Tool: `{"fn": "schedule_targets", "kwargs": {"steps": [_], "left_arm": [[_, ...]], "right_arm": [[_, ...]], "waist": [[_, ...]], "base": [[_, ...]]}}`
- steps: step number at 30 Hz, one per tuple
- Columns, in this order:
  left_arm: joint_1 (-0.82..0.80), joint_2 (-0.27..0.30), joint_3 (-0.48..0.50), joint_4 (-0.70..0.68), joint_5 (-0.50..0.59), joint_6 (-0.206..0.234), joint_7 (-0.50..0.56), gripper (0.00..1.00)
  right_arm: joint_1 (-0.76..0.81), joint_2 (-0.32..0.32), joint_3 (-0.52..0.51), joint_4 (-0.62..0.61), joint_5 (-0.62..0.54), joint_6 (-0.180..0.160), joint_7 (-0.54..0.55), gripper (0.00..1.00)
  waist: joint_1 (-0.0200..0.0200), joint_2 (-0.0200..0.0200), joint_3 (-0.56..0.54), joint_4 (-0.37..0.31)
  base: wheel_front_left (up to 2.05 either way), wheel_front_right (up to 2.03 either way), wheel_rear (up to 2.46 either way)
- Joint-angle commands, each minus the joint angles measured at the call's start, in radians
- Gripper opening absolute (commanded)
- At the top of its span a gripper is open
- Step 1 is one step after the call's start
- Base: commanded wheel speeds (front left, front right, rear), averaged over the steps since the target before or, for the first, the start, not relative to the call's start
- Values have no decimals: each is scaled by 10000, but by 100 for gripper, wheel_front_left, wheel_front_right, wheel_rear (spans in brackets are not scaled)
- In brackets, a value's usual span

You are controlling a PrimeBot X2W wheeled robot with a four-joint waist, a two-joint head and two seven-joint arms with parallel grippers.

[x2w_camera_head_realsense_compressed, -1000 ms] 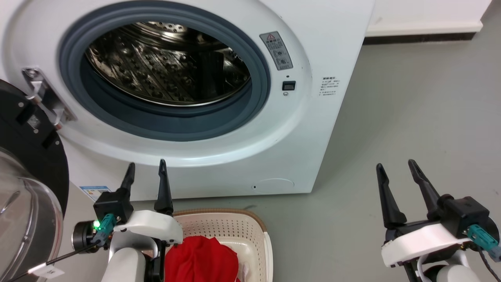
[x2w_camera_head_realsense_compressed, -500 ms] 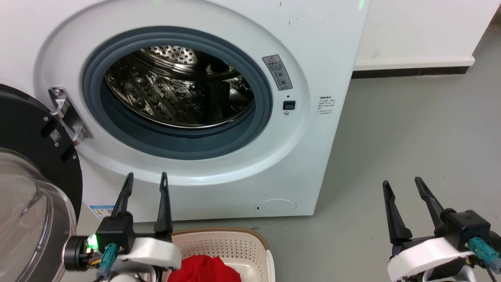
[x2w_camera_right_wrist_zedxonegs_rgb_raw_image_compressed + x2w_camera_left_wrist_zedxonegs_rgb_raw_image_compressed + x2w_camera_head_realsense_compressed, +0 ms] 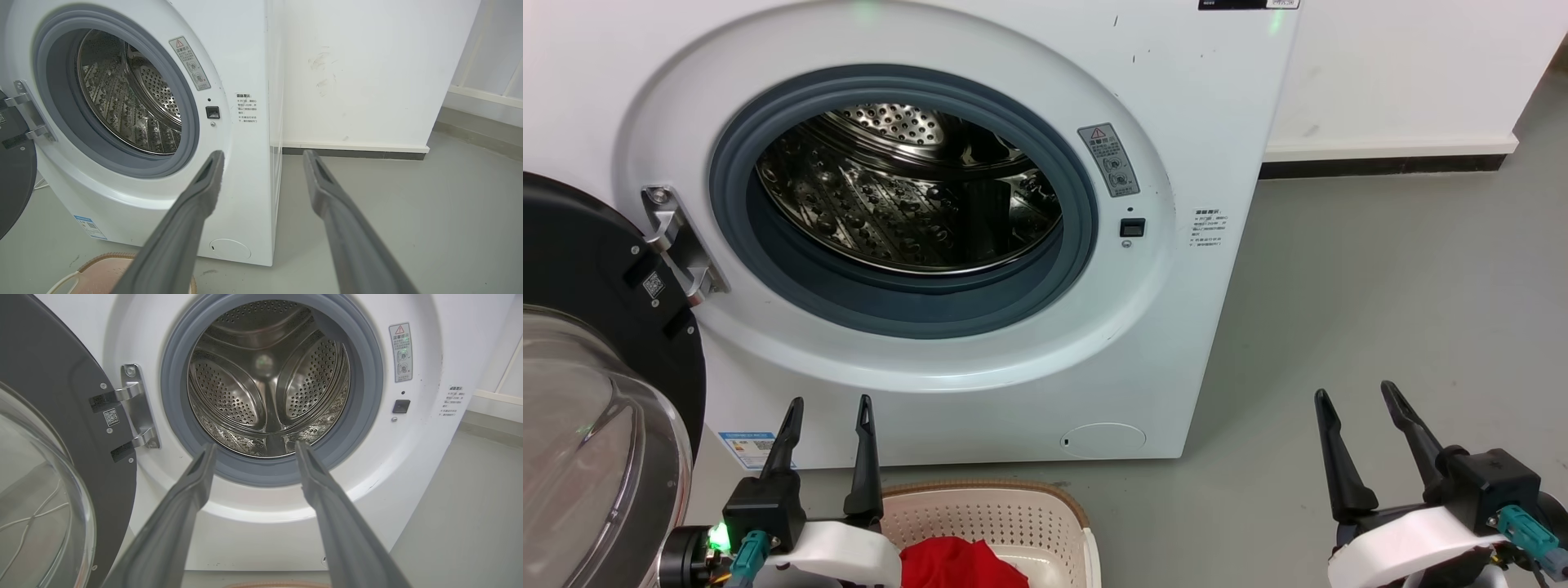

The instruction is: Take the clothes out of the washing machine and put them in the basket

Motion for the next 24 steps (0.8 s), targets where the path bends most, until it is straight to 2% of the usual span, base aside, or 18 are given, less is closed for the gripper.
{"fn": "schedule_targets", "kwargs": {"steps": [1, 15, 16, 19, 23, 24], "left_arm": [[60, 26, 10, -21, -35, 51, 8, 100], [-47, 130, -104, 61, -93, 138, -11, 100], [-4, 86, -95, 46, -76, 103, 25, 0], [-17, 54, -12, 257, -238, 67, 105, 0], [-153, 36, 153, 402, -1099, -40, 374, 0], [-185, 23, 205, 427, -1719, -116, 500, 0]], "right_arm": [[98, 3, 9, -40, 25, -5, -11, 100], [11, 3, 12, 61, 105, -3, -72, 100], [-4, 0, 2, 55, 32, 0, -33, 0], [77, 2, 45, 177, 190, 2, -43, 0], [6, -44, 24, 271, 1167, 2, 7, 0], [-101, -100, 10, 413, 1848, 1, 61, 0]], "waist": [[1, 0, 5, 2], [1, 0, 12, -56], [1, 0, 11, -57], [1, 0, 10, -56], [1, 0, 14, -37], [1, 0, 17, -25]], "base": [[0, 0, 0], [0, 0, 0], [0, 0, 0], [0, 0, 0], [0, 0, 0], [0, 0, 0]]}}
